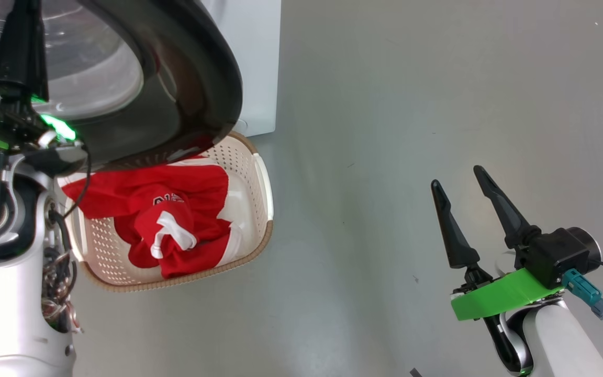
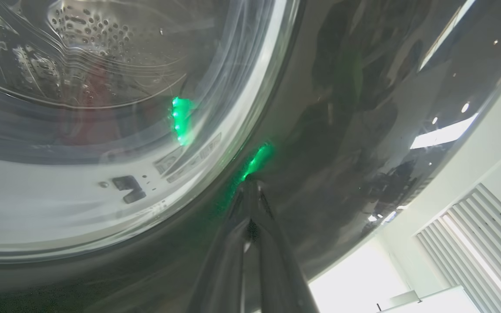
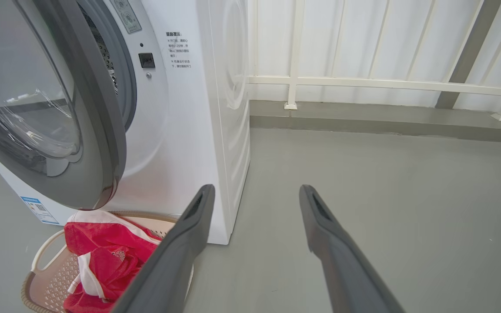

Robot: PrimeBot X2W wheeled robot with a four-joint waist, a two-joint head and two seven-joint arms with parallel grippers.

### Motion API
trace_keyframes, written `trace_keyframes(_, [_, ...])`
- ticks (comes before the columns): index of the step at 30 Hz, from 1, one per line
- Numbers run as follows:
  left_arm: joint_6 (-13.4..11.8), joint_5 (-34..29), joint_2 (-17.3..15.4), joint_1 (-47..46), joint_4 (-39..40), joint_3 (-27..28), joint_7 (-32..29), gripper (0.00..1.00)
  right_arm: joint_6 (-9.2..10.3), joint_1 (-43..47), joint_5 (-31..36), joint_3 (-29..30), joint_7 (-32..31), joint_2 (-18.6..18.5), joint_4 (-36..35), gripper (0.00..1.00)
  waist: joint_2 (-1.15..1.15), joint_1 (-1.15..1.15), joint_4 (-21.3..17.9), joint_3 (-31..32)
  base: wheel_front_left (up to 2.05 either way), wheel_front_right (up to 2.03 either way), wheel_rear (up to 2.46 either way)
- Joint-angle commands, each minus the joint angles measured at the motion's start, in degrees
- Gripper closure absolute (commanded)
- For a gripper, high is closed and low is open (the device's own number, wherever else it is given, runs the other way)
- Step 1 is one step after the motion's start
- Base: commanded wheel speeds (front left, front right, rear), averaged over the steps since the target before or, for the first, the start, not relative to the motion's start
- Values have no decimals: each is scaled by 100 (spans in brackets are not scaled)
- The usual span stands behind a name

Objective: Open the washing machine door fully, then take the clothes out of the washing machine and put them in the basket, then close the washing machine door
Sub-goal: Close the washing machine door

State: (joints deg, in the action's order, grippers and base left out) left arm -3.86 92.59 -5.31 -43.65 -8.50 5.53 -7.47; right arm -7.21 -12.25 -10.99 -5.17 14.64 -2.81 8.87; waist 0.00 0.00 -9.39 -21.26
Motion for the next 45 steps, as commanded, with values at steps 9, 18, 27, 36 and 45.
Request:
trace_keyframes(9, [270, -231, -295, -43, 47, 78, -35, 100, -28, -153, -9, -56, 36, -7, -138, 0, 0, 0, 8, 33, 0, 0, 0])
trace_keyframes(18, [342, -445, -454, 555, 73, 79, -32, 0, -28, -173, -66, -79, 36, -7, -87, 0, 0, 0, 146, 276, 0, 0, 0])
trace_keyframes(27, [616, -1138, -589, 1653, 140, 3, 380, 0, -28, -97, -18, -34, 36, -7, -7, 0, 0, 0, 434, 730, 0, 0, 0])
trace_keyframes(36, [1047, -3231, -976, 2744, 599, -425, 1800, 0, -28, 114, 38, 168, 36, -7, 23, 0, 0, 0, 673, 1265, 0, 0, 0])
trace_keyframes(45, [676, -5249, -1203, 3625, 1126, -459, 2223, 0, -28, 423, 14, 397, 36, -7, -35, 0, 0, 0, 671, 1719, 0, 0, 0])
